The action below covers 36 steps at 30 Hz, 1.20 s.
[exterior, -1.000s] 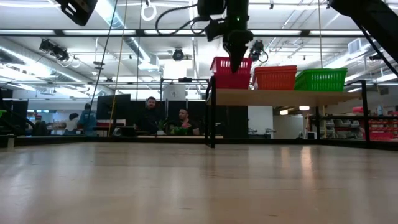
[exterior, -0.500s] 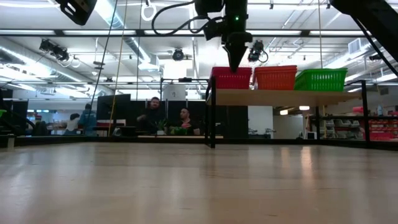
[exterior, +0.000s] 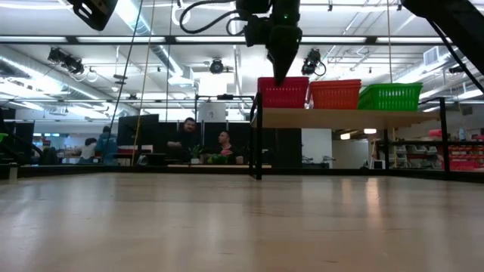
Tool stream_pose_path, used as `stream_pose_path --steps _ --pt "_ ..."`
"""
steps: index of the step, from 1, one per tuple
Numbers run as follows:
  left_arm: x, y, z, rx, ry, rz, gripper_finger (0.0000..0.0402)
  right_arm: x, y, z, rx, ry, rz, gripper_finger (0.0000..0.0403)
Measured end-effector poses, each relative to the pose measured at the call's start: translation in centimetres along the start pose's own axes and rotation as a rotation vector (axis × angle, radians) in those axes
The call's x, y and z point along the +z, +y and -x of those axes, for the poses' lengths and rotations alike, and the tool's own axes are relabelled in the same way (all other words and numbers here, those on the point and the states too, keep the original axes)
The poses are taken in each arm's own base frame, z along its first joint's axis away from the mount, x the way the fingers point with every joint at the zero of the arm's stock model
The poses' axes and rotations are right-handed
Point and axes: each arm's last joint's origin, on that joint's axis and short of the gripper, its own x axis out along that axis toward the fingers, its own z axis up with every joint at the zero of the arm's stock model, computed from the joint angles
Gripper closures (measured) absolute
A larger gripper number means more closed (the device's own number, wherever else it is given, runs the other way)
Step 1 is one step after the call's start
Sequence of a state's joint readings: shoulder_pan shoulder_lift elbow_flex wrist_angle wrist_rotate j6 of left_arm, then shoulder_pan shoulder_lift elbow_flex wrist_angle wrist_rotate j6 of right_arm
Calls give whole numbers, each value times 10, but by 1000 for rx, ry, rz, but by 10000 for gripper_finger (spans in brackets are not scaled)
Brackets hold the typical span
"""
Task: Stack baskets on shelf by color
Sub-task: Stack the red bin on top of the red bin on the shelf
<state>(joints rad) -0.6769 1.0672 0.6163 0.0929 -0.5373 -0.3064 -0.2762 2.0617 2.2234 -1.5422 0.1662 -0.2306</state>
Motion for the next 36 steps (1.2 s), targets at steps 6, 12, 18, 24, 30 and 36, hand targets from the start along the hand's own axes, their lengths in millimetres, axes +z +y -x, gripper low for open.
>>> stream_pose_path --steps 6,12,18,24,30,36 --pt "0 0 0 0 0 3 372 0 -2 0 -63 16 1 300" --pt "0 0 0 0 0 21 378 -2 -2 0 -70 36 13 303" --pt "0 0 0 0 0 23 372 -3 1 1 -80 50 100 326" --pt "0 0 0 0 0 23 371 -2 5 2 -111 62 178 365" --pt "0 0 0 0 0 23 378 -2 5 2 -104 59 180 381" --pt "0 0 0 -1 0 22 373 -2 5 2 -105 58 164 352"
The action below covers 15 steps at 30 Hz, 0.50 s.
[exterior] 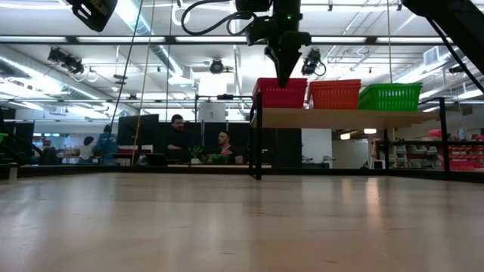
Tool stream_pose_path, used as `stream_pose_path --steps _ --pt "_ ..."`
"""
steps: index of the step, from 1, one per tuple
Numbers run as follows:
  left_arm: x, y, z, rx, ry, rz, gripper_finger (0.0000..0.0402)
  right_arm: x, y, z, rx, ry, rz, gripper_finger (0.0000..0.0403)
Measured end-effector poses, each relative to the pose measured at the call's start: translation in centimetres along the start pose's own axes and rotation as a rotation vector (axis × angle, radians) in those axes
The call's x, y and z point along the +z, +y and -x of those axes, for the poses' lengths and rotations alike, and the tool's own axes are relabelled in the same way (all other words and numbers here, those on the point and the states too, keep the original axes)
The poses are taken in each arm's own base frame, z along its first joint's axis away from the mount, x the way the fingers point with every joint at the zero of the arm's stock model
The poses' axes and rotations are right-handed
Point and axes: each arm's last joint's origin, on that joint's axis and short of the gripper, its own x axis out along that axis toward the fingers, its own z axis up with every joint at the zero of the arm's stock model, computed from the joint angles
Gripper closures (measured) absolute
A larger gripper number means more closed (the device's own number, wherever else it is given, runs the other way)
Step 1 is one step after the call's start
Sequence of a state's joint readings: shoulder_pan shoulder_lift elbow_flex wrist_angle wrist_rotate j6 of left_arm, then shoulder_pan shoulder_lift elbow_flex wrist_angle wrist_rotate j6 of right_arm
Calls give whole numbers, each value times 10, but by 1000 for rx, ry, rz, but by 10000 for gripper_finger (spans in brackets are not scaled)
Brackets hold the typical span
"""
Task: Stack baskets on shelf by color
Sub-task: Stack the red bin on top of the red bin on the shelf
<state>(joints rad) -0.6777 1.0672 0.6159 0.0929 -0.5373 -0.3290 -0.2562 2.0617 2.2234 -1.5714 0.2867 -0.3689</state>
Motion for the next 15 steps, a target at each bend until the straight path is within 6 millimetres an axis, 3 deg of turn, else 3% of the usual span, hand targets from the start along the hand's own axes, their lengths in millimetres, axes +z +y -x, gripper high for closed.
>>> stream_pose_path --steps 11,15 --pt "0 0 0 1 3 -1 378 0 1 1 -1 -4 -30 338" --pt "-3 1 0 10 30 -10 376 -3 8 16 -8 -41 -53 337"
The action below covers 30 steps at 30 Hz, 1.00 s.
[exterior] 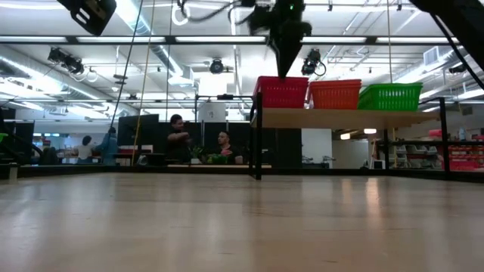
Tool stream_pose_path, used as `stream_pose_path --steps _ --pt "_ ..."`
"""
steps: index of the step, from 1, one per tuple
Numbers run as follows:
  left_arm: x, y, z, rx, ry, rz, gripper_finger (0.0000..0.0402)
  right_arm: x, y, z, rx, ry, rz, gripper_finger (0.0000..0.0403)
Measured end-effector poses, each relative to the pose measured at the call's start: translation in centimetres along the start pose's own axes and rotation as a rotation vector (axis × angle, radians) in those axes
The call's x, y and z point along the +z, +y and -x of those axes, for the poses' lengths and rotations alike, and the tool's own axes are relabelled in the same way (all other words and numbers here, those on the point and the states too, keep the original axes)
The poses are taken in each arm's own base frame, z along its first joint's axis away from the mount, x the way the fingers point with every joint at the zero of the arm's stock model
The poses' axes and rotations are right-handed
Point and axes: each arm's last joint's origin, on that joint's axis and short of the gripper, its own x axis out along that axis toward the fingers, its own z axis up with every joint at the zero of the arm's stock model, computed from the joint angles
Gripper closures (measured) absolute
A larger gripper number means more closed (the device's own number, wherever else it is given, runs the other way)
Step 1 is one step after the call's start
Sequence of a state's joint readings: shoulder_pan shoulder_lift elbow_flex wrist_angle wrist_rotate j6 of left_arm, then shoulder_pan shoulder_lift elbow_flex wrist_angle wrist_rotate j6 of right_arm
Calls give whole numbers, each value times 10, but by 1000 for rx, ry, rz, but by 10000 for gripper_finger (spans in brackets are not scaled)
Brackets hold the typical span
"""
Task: Stack baskets on shelf by color
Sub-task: Stack the red bin on top of the red bin on the shelf, then stack the green bin on top of the green bin on the shelf
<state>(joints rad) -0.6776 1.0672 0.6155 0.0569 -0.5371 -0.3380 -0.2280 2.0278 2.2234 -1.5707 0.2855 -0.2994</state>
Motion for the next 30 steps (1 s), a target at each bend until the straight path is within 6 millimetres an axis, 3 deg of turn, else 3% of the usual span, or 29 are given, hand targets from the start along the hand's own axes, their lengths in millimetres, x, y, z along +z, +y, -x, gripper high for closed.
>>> stream_pose_path --steps 7,14,19,25,30 --pt "-4 4 -1 30 44 -8 369 -7 34 44 152 -140 -154 336" --pt "-11 0 3 4 99 -47 364 4 104 62 326 -177 -87 336" --pt "-15 -8 6 -105 148 37 352 11 159 70 368 -217 -4 336" --pt "-34 -22 21 -184 335 170 345 13 227 58 413 -255 57 336" --pt "-51 -34 39 -189 476 284 350 4 276 27 438 -216 39 336"
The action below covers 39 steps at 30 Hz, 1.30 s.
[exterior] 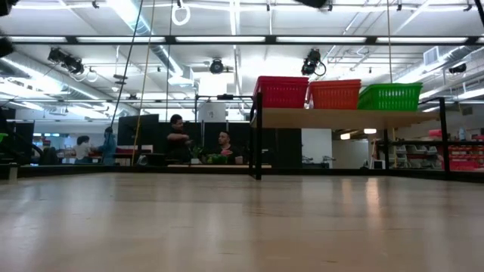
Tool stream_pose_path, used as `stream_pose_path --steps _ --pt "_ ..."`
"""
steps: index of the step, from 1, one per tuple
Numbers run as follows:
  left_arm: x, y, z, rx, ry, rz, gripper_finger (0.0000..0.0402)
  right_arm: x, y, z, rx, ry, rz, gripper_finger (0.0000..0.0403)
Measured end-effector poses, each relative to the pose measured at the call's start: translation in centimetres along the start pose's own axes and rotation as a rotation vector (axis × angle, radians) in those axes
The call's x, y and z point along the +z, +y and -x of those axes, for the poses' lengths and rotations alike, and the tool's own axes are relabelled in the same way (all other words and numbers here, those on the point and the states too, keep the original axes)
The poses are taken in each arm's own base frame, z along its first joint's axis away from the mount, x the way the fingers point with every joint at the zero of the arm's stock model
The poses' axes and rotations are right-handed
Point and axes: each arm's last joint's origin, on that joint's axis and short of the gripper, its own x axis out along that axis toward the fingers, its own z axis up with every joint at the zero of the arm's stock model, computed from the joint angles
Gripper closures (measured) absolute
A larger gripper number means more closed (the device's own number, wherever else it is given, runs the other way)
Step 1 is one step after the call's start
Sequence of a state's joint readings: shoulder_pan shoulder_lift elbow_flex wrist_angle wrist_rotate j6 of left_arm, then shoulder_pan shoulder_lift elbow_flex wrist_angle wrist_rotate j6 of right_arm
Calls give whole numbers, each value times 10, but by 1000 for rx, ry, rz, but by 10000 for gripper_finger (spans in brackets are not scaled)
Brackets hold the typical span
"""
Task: Stack baskets on shelf by color
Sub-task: Stack the green bin on top of the green bin on the shelf
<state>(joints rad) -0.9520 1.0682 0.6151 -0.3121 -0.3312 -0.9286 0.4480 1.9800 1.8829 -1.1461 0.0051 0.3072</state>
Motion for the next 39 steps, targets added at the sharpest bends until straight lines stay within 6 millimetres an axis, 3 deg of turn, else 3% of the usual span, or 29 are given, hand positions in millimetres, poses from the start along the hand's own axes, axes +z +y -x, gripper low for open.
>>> stream_pose_path --steps 5,10,18,24,29,33,39 --pt "-16 -5 5 -23 113 96 358 -29 12 -36 -43 137 -68 336" --pt "-16 -13 5 -13 159 97 363 -53 23 -62 -121 169 -112 336" --pt "7 -45 0 295 435 15 363 -80 25 -96 -206 151 -176 336" --pt "-7 -63 -16 380 618 -9 355 -103 40 -113 -242 107 -239 337" --pt "-24 -75 -31 335 629 -44 314 -119 54 -124 -235 44 -180 337" --pt "-25 -81 -34 286 604 -13 264 -122 60 -125 -278 -19 -173 337" --pt "-28 -72 -33 380 645 -43 200 -123 68 -125 -271 -67 -165 337"
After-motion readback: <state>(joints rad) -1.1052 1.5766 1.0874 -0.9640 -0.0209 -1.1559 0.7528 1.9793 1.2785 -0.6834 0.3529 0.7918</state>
